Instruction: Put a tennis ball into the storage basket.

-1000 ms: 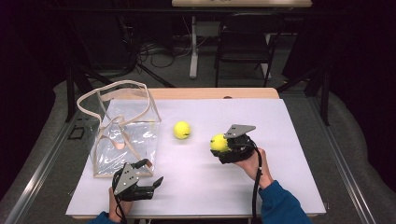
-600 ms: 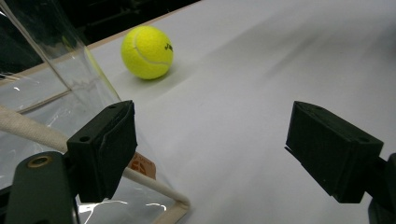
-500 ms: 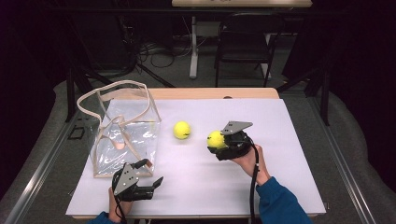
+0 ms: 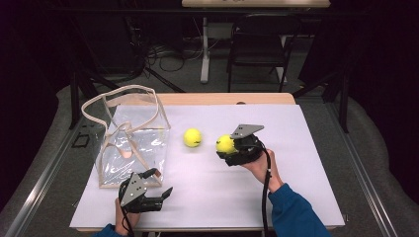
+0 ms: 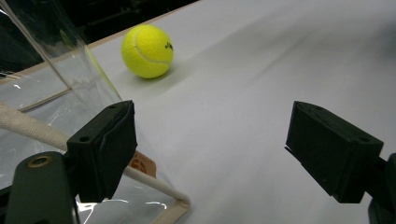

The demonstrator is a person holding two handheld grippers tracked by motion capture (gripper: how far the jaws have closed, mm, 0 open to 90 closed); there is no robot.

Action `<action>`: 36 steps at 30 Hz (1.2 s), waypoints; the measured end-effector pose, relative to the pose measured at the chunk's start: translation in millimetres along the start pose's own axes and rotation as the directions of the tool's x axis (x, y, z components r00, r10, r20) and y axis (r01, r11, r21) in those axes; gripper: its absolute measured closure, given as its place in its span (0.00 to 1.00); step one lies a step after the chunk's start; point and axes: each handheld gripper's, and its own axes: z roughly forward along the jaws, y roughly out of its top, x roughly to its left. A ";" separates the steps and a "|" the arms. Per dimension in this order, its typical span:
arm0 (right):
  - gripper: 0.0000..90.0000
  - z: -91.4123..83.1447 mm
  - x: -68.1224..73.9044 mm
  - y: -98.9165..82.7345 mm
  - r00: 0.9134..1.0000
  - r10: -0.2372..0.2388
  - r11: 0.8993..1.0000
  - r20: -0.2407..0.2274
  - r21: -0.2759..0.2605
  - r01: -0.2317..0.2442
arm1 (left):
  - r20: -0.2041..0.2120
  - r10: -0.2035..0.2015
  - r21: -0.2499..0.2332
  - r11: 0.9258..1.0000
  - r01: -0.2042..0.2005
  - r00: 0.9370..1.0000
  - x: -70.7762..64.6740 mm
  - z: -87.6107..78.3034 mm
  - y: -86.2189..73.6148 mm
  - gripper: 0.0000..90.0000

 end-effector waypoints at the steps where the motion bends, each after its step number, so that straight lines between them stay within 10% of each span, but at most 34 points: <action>1: 0.29 0.6 -0.6 0.8 1.000 -0.004 1.000 -0.002 -0.005 0.004 | 0.001 0.001 -0.002 1.000 -0.001 1.000 -0.1 0.0 0.1 0.18; 36: 0.29 6.7 -5.9 34.0 0.999 -0.036 0.999 0.002 -0.011 0.036 | 0.000 0.000 -0.002 1.000 0.000 1.000 0.2 0.2 -0.2 0.18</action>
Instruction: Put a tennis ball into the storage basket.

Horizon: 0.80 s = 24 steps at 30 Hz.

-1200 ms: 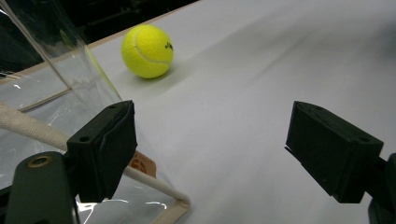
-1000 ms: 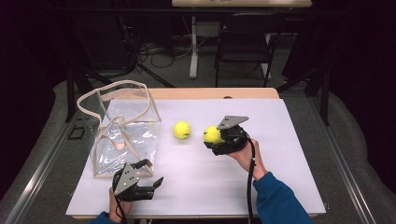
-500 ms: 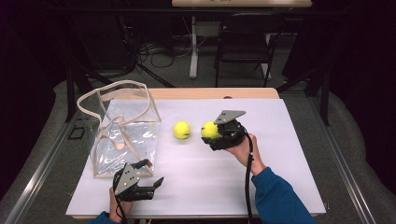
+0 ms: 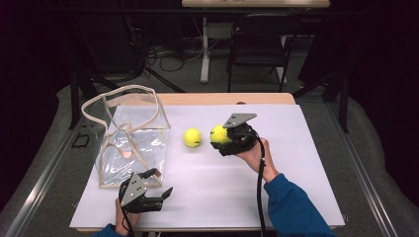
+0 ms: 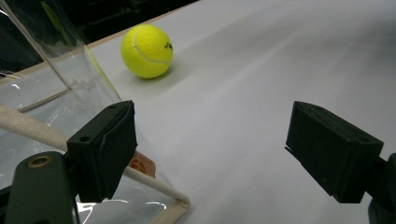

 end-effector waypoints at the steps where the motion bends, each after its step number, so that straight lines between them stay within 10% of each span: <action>1: 0.29 0.1 0.3 0.8 1.000 0.004 1.000 0.002 0.002 -0.004 | -0.001 -0.001 0.000 1.000 0.001 1.000 0.1 0.0 0.0 0.18; 24: 0.29 9.8 2.0 20.4 1.000 -0.019 1.000 -0.020 0.008 0.019 | 0.001 0.000 0.001 1.000 0.000 1.000 0.2 1.0 0.2 0.18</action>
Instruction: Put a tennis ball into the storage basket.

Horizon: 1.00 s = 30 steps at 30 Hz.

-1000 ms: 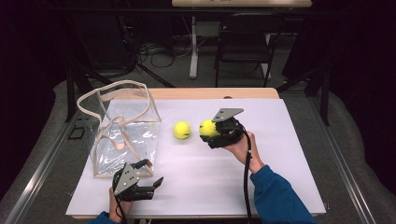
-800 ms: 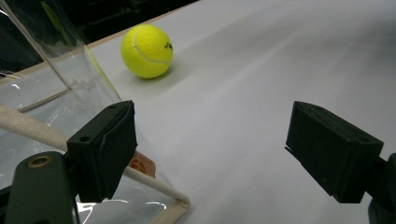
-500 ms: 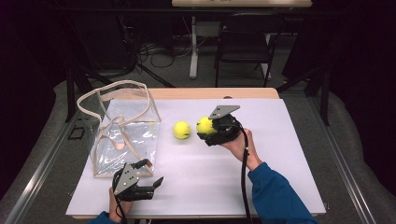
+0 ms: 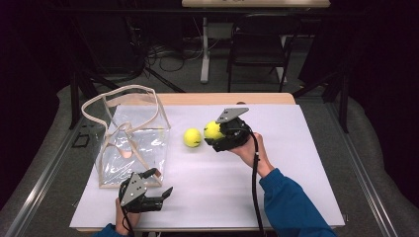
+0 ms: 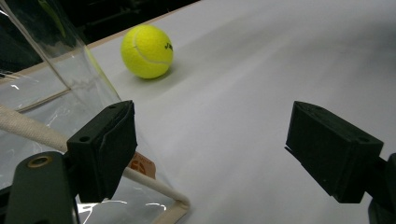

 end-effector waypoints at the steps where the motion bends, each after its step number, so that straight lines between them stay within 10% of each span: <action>1: 0.29 0.4 0.1 1.1 1.000 0.000 1.000 0.002 -0.001 0.000 | 0.002 0.001 0.001 1.000 -0.001 1.000 -0.1 0.1 0.1 0.18; 30: 0.29 7.5 0.7 27.4 0.999 -0.031 1.000 -0.031 0.002 0.031 | 0.003 0.001 -0.001 1.000 -0.001 1.000 0.3 0.8 -0.2 0.18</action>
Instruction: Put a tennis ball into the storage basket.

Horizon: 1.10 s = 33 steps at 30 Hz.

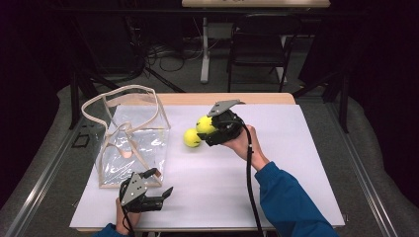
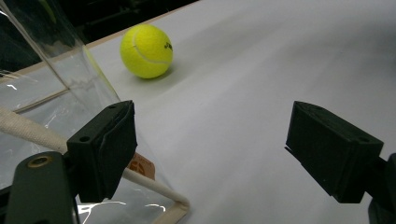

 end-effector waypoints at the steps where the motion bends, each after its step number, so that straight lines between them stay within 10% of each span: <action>1: 0.29 0.0 0.0 1.4 1.000 -0.003 1.000 0.004 0.003 0.003 | 0.000 0.001 0.000 1.000 -0.001 1.000 -0.2 -0.4 0.1 0.18; 33: 0.29 13.4 -2.0 30.0 0.999 -0.022 1.000 -0.024 0.012 0.022 | 0.002 -0.001 -0.004 1.000 0.001 1.000 0.0 -0.6 0.0 0.18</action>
